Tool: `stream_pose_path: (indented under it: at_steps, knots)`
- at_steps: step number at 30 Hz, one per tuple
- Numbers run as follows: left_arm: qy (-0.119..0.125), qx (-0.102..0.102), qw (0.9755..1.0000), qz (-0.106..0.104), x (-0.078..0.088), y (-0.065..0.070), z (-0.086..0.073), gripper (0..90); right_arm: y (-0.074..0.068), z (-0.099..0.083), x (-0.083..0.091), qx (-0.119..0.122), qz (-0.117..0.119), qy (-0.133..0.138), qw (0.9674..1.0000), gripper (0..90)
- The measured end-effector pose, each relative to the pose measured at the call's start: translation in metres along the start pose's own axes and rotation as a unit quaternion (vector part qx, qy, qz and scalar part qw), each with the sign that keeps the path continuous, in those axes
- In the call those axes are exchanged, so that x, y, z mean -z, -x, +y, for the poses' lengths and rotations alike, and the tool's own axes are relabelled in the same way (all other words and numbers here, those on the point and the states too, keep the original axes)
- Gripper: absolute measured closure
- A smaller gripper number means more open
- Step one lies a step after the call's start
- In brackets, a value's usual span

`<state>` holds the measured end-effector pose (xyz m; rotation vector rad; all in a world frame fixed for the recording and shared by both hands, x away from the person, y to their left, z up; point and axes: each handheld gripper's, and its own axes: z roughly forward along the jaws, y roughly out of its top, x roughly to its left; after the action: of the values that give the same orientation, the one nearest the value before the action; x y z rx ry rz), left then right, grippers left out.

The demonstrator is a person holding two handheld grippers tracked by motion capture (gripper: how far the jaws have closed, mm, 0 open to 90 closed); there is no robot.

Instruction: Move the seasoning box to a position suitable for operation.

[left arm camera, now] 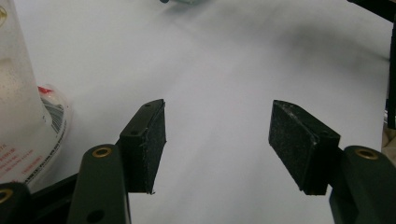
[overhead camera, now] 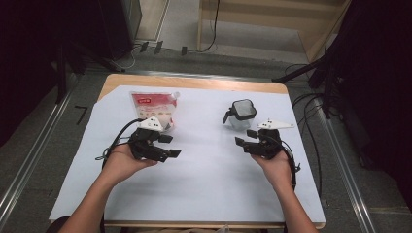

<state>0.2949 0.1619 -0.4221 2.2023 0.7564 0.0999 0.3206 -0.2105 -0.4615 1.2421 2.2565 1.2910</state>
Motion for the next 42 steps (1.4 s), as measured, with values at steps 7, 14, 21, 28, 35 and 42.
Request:
stream_pose_path:
  at_steps: [7,14,21,28,35,42]
  knots:
    - [-0.005,0.005,1.0000,-0.002,0.002,0.002,-0.002,37.7,0.009,0.003,0.000,-0.024,-0.001,0.007,0.9997,40.2]
    - [0.000,0.007,0.9999,-0.012,0.005,0.003,-0.002,37.6,0.021,0.006,-0.004,-0.023,-0.030,0.008,0.9993,38.5]
    - [-0.002,0.001,1.0000,-0.006,0.009,0.006,0.000,37.3,0.030,0.013,-0.006,-0.020,-0.055,0.019,0.9981,36.4]
    - [-0.006,-0.001,1.0000,-0.005,0.007,0.007,-0.001,37.3,0.039,0.014,-0.014,-0.051,-0.059,0.016,0.9968,29.7]
    - [-0.006,-0.001,1.0000,-0.004,0.007,0.007,-0.001,37.3,0.047,0.022,-0.027,-0.064,-0.079,0.029,0.9944,13.1]
    - [-0.017,-0.003,0.9998,0.005,0.005,0.006,-0.002,37.3,0.050,0.023,-0.039,-0.064,-0.085,0.020,0.9941,6.8]
